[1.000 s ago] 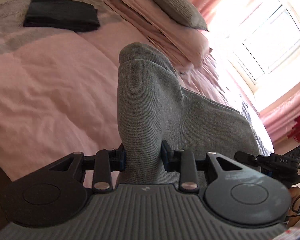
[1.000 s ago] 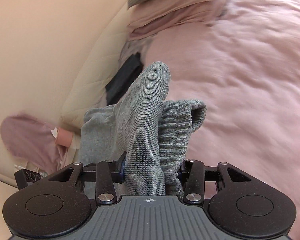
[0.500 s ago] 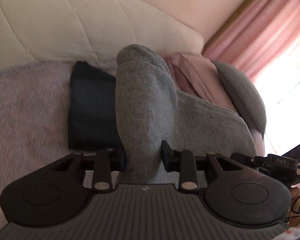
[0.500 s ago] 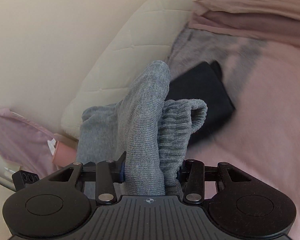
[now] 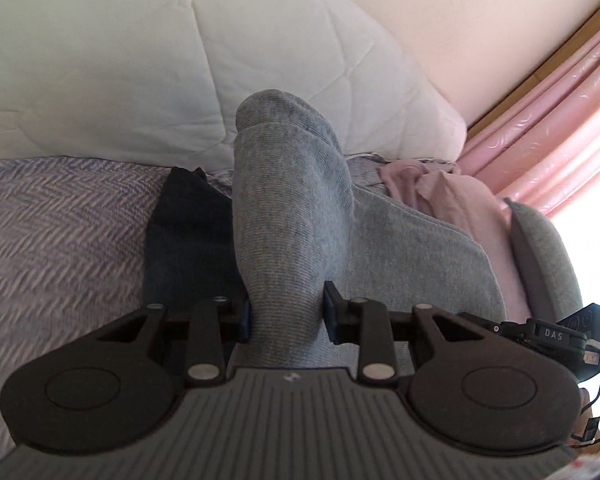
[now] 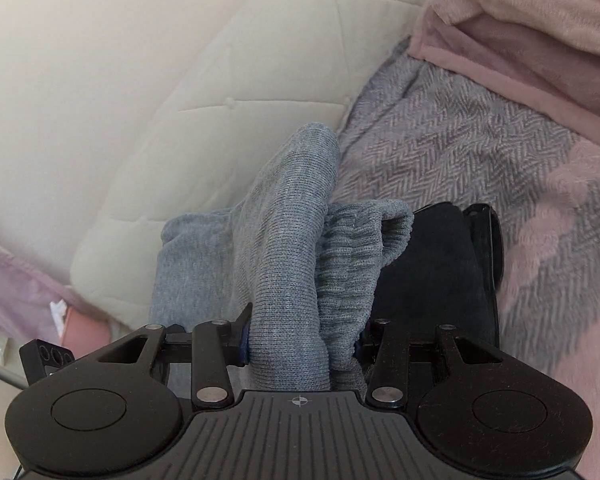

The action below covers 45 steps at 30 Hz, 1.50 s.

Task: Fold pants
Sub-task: 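Carry the bundle with both grippers onto the folded black clothes by the headboard, then lower the bundle onto the black clothes and open both grippers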

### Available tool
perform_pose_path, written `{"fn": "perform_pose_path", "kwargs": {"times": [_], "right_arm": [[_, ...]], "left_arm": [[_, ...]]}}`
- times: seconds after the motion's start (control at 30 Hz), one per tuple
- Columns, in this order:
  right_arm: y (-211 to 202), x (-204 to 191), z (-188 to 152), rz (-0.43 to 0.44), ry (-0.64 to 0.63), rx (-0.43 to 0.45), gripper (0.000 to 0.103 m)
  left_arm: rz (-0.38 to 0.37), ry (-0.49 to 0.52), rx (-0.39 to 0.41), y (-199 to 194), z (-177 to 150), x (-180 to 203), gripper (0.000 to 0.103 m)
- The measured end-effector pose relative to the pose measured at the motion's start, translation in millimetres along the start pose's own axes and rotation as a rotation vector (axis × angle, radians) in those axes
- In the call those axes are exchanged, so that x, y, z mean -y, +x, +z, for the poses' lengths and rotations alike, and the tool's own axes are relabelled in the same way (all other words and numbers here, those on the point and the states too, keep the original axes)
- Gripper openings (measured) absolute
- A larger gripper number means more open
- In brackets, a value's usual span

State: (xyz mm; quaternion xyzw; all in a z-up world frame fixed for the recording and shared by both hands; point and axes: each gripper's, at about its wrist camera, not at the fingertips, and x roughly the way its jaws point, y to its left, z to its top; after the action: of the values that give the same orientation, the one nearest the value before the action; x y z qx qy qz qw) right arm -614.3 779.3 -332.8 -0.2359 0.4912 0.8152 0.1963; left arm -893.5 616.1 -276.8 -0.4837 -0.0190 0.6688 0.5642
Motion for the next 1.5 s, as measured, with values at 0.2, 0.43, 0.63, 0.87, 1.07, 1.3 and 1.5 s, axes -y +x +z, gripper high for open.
{"fn": "perform_pose_path", "kwargs": {"times": [0.2, 0.43, 0.63, 0.87, 1.07, 1.3, 1.5], "right_arm": [[18.2, 32.9, -9.6, -0.21, 0.083, 0.071, 0.067], [-22.5, -29.2, -15.1, -0.514, -0.175, 0.288, 0.061], [43.2, -58.1, -10.4, -0.608, -0.481, 0.266, 0.01], [71.3, -13.5, -23.0, -0.629, -0.5, 0.283, 0.012], [22.6, -48.1, -46.8, -0.634, -0.487, 0.323, 0.013], [-12.9, -82.3, -130.8, -0.563, -0.48, 0.274, 0.013], [12.2, -60.9, -122.1, -0.592, -0.386, 0.115, 0.013]], "left_arm": [[0.06, -0.02, -0.048, 39.2, -3.2, -25.3, 0.03], [0.106, 0.169, 0.065, 0.8, 9.2, -12.2, 0.027], [0.129, 0.351, 0.121, 29.6, 30.7, 27.8, 0.027], [0.279, 0.485, 0.056, 90.9, 5.9, 15.2, 0.023], [0.243, 0.396, 0.064, 39.5, -4.5, 21.3, 0.021], [0.251, 0.39, 0.012, -27.8, -60.9, 44.6, 0.021], [0.318, 0.427, -0.04, -21.1, -90.2, 52.5, 0.024]]}}
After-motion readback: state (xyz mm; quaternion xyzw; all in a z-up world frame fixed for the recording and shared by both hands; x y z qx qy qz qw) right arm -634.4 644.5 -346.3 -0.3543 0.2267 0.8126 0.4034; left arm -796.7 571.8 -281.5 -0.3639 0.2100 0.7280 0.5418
